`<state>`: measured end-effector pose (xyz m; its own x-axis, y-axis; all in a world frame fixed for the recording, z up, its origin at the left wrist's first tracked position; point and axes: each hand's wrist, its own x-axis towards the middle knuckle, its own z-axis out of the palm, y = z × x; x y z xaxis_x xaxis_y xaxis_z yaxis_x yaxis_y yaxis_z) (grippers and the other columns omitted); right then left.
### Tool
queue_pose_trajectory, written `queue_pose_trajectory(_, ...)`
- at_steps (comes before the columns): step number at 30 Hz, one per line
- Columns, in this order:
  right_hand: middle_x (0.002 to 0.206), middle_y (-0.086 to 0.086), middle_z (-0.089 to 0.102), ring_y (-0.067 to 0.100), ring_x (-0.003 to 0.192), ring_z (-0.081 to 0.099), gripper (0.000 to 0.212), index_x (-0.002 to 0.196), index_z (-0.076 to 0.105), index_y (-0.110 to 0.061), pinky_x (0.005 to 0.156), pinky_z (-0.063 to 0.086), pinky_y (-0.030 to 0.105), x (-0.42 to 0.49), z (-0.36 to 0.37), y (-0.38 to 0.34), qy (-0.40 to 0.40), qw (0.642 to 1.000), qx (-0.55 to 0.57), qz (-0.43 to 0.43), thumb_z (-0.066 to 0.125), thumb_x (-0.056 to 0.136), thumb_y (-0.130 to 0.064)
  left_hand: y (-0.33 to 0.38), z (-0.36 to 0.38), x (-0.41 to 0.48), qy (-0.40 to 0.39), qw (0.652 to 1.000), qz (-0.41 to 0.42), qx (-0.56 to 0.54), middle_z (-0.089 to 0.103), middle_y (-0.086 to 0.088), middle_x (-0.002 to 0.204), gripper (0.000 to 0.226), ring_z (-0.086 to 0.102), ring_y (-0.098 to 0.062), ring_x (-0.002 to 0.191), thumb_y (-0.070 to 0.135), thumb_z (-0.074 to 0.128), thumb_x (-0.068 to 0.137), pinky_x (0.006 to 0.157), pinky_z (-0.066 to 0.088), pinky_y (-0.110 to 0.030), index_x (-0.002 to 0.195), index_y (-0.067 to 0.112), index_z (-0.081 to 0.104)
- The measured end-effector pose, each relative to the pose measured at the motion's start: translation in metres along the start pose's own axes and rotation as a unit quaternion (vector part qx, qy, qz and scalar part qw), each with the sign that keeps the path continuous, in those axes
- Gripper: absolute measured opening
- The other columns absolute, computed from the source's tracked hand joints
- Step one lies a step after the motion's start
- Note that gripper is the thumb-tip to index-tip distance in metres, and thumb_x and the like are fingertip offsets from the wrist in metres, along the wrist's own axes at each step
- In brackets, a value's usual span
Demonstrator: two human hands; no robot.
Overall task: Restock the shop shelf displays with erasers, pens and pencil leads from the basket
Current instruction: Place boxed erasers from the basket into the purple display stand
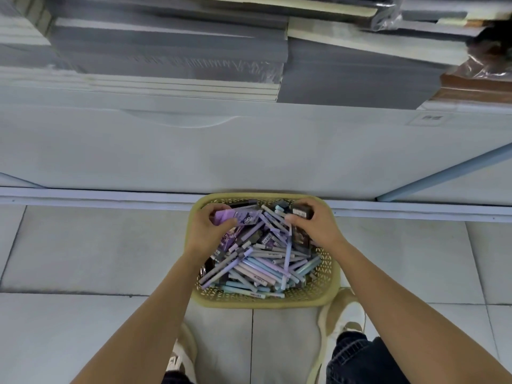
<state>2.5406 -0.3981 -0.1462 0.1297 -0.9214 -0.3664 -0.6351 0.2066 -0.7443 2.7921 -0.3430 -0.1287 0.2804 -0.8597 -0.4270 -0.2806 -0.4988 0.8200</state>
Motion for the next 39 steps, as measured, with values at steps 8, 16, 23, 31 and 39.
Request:
queue_pose_trajectory(8, 0.089, -0.007, 0.074, 0.006, 0.084, 0.069, 0.022, 0.095, 0.069, -0.023, 0.078, 0.054, 0.021, -0.003, 0.002, -0.077, -0.192, 0.967, 0.165, -0.031, 0.076, 0.080, -0.037, 0.026, -0.018, -0.012, -0.070, 0.963, -0.077, -0.247, 0.075, -0.012, 0.085, 0.022, 0.071, -0.022, 0.071, 0.011, 0.077, 0.078, 0.062, 0.057, -0.029, 0.098, 0.003, 0.071)
queue_pose_trajectory(16, 0.094, 0.004, 0.075, 0.021, 0.085, 0.072, 0.025, 0.100, 0.068, -0.021, 0.076, 0.058, 0.032, -0.016, 0.029, -0.107, -0.199, 0.951, 0.236, -0.030, 0.076, 0.081, -0.034, 0.061, -0.014, -0.031, -0.062, 0.872, -0.134, -0.466, 0.073, -0.020, 0.085, 0.031, 0.071, -0.029, 0.067, 0.024, 0.068, 0.083, 0.059, 0.059, -0.036, 0.100, -0.002, 0.067)
queue_pose_trajectory(23, 0.088, 0.011, 0.074, 0.023, 0.083, 0.070, 0.008, 0.093, 0.064, -0.017, 0.077, 0.058, 0.040, -0.016, 0.021, -0.140, -0.031, 0.921, 0.387, -0.023, 0.070, 0.088, -0.018, 0.058, -0.043, -0.042, -0.035, 0.882, -0.107, -0.458, 0.073, -0.016, 0.077, 0.025, 0.069, -0.026, 0.058, 0.028, 0.070, 0.081, 0.055, 0.058, -0.036, 0.091, 0.006, 0.065)
queue_pose_trajectory(31, 0.087, 0.014, 0.070, 0.024, 0.081, 0.069, 0.026, 0.081, 0.056, -0.017, 0.079, 0.056, 0.041, -0.025, 0.013, -0.159, 0.056, 0.926, 0.373, -0.030, 0.080, 0.078, -0.025, 0.070, -0.053, -0.064, -0.038, 0.929, -0.078, -0.359, 0.066, -0.012, 0.066, 0.033, 0.060, -0.020, 0.049, 0.012, 0.084, 0.065, 0.050, 0.054, -0.029, 0.090, 0.006, 0.064)
queue_pose_trajectory(39, 0.088, 0.009, 0.074, 0.023, 0.082, 0.071, 0.029, 0.111, 0.060, -0.019, 0.069, 0.054, 0.030, -0.040, -0.009, -0.173, -0.197, 0.936, 0.267, -0.114, 0.073, 0.085, -0.016, 0.089, -0.082, -0.071, -0.009, 0.911, -0.009, -0.412, 0.065, -0.009, 0.063, 0.018, 0.061, -0.017, 0.049, 0.006, 0.073, 0.079, 0.049, 0.055, -0.027, 0.090, 0.009, 0.059)
